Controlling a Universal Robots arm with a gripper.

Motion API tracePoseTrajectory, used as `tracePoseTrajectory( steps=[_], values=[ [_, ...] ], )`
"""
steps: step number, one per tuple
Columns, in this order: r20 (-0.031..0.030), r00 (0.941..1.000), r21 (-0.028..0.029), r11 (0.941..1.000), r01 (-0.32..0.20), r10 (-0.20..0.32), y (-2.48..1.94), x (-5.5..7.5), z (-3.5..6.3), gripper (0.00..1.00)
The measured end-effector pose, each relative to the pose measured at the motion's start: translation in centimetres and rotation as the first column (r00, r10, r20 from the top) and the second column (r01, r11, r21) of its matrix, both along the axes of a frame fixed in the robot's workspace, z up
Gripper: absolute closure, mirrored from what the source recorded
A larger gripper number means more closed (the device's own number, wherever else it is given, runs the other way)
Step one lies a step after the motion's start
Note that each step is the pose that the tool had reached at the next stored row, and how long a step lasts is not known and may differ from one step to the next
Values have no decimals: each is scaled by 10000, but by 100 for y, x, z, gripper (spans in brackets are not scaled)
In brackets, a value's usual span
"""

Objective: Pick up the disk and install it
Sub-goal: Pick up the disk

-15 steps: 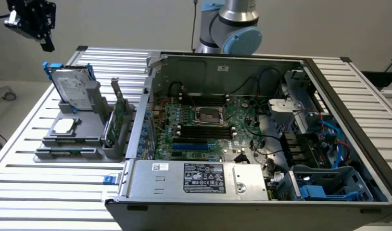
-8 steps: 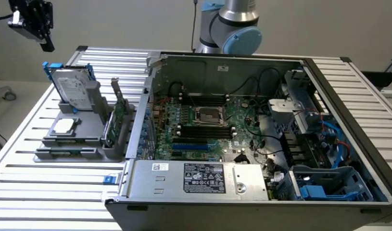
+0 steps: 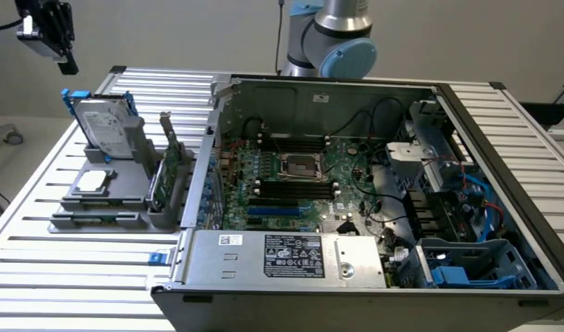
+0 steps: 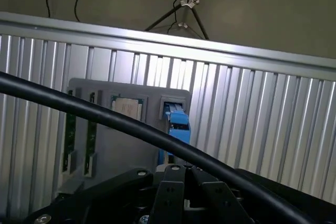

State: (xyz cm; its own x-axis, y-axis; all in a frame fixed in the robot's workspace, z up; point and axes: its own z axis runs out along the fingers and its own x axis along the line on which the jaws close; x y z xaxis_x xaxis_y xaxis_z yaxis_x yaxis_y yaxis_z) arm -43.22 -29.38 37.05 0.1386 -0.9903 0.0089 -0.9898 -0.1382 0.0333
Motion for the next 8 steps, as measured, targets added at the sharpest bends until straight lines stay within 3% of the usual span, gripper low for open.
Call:
tracePoseTrajectory(
  steps=[3, 4, 5, 8],
  values=[
    [63, 9997, -1, 9997, -236, 236, 0, -3, -1, 83],
    [81, 9995, -1, 9996, -295, 295, 0, -4, -2, 76],
    [96, 9994, -1, 9994, -335, 335, 0, -4, -6, 70],
    [122, 9991, -4, 9992, -410, 410, 0, -8, -19, 64]
  ],
)
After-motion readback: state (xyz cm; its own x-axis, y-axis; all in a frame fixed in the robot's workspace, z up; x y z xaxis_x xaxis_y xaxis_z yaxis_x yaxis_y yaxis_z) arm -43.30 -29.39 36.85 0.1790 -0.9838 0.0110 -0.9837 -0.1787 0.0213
